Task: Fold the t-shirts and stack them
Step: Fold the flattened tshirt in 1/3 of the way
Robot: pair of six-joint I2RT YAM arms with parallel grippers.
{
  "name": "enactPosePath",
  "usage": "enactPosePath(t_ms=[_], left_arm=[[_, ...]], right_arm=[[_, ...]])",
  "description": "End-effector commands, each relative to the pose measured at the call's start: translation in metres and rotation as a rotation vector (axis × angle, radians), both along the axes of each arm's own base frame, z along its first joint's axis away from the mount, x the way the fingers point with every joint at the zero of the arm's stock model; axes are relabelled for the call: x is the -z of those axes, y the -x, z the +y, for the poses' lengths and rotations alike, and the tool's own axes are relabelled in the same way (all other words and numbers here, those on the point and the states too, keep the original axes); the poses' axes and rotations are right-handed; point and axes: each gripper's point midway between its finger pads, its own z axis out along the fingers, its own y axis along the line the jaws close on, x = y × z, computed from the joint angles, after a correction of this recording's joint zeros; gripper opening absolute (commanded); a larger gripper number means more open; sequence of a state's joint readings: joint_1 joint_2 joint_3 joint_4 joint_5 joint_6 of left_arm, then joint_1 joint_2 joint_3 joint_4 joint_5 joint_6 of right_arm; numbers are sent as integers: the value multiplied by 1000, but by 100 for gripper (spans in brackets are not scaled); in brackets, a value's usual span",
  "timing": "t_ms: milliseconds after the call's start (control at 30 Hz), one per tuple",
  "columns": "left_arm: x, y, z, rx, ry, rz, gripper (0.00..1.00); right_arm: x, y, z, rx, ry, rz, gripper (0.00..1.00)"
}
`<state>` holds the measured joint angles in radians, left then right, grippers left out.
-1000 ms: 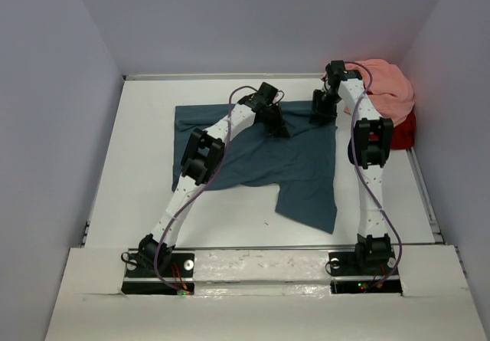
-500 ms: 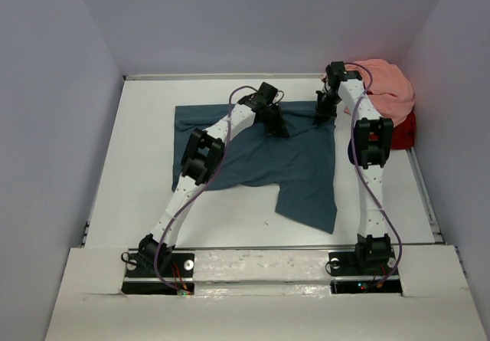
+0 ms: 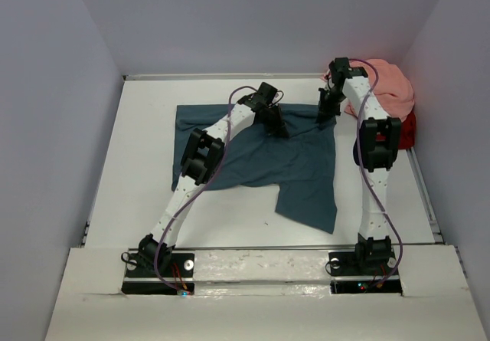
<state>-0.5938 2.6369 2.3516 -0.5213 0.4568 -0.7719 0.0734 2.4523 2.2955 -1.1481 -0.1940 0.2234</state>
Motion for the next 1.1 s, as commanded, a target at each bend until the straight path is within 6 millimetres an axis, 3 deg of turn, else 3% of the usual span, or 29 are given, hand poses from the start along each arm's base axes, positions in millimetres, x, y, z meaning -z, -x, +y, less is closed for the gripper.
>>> enactPosePath(t_ms=[0, 267, 467, 600, 733, 833, 1067], left_arm=[[-45, 0, 6, 15, 7, -56, 0], [-51, 4, 9, 27, 3, -56, 0], [-60, 8, 14, 41, 5, -48, 0], [-76, 12, 20, 56, 2, -61, 0], [-81, 23, 29, 84, -9, -38, 0], [-82, 29, 34, 96, -25, -40, 0], [-80, 31, 38, 102, -31, -31, 0]], right_arm=[[-60, -4, 0, -29, -3, -132, 0], [-60, 1, 6, -33, -34, -129, 1], [-54, 11, 4, -42, -26, -92, 8], [-54, 17, 5, -42, -35, -92, 11], [-53, 22, 9, -47, -61, -83, 55], [-53, 22, 11, -46, -72, -88, 62], [-53, 3, 9, -38, -83, -140, 64]])
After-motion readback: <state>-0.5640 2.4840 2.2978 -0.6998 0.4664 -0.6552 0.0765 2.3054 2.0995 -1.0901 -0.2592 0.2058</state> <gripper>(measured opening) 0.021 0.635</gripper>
